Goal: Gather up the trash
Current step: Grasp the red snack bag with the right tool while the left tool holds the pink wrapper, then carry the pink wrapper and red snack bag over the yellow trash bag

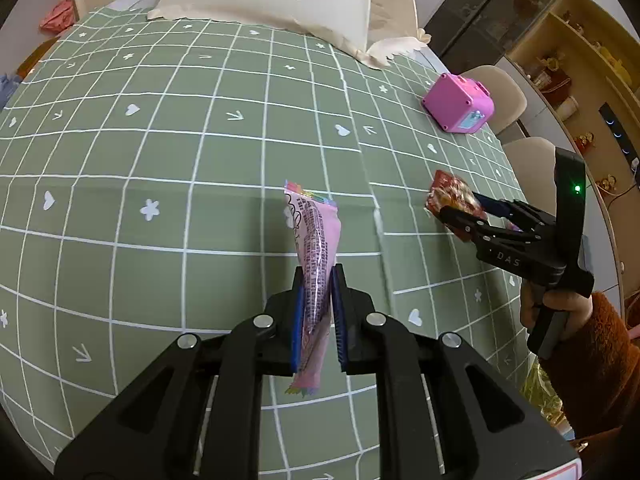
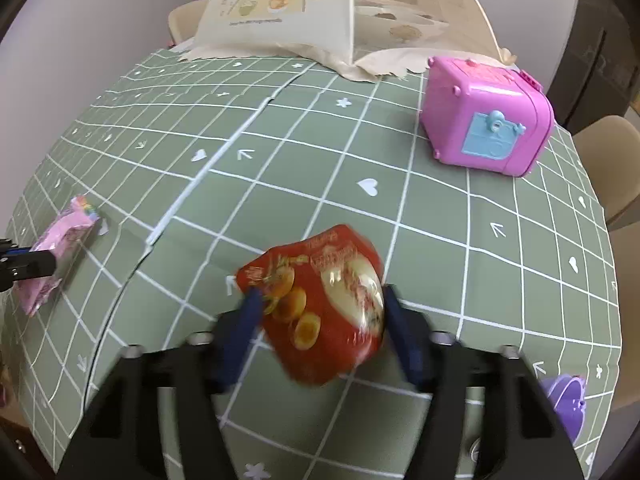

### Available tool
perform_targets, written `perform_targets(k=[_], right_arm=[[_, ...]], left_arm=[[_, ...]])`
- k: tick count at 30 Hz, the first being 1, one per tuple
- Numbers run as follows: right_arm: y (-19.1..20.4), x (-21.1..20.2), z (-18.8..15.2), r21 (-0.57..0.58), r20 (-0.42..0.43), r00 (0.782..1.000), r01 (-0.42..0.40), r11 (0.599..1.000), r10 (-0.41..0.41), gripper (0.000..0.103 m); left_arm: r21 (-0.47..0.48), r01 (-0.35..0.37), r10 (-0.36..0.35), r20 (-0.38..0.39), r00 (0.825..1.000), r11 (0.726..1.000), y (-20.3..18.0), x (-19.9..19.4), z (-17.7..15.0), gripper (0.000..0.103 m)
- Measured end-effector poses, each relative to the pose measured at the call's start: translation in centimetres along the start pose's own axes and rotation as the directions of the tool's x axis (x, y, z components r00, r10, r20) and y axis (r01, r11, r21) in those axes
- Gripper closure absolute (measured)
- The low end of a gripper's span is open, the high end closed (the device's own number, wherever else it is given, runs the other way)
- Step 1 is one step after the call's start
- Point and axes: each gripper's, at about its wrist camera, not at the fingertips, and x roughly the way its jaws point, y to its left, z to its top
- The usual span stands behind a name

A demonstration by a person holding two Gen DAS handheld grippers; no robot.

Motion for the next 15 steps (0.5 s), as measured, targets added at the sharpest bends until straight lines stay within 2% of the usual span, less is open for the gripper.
perform_targets(k=[1, 2, 4, 15], right_arm=[[0.1, -0.1, 0.0, 0.004, -0.002, 1.000, -0.016, 1.000, 0.016, 0.073], [0.0, -0.3, 0.0, 0.023, -0.011, 0.999, -0.040, 0.999, 0.041, 0.081], [0.1, -0.8, -0.2, 0.038, -0.009, 0.999, -0.038, 0.999, 0.038, 0.085], [0.6, -6.5, -1.6, 0.080, 0.041, 0.998, 0.036, 0.996, -0.039, 0.087]], left_arm=[[0.002, 0.003, -0.003, 0.001, 1.000, 1.000, -0.2, 0.0, 0.0, 0.092], [0.004, 0.008, -0.008, 0.001, 1.000, 1.000, -0.3, 0.0, 0.1, 0.092], [0.007, 0.014, -0.014, 0.004, 1.000, 1.000, -0.6, 0.0, 0.3, 0.092], [0.048, 0.088, -0.088, -0.008, 0.996, 0.995, -2.5, 1.0, 1.5, 0.092]])
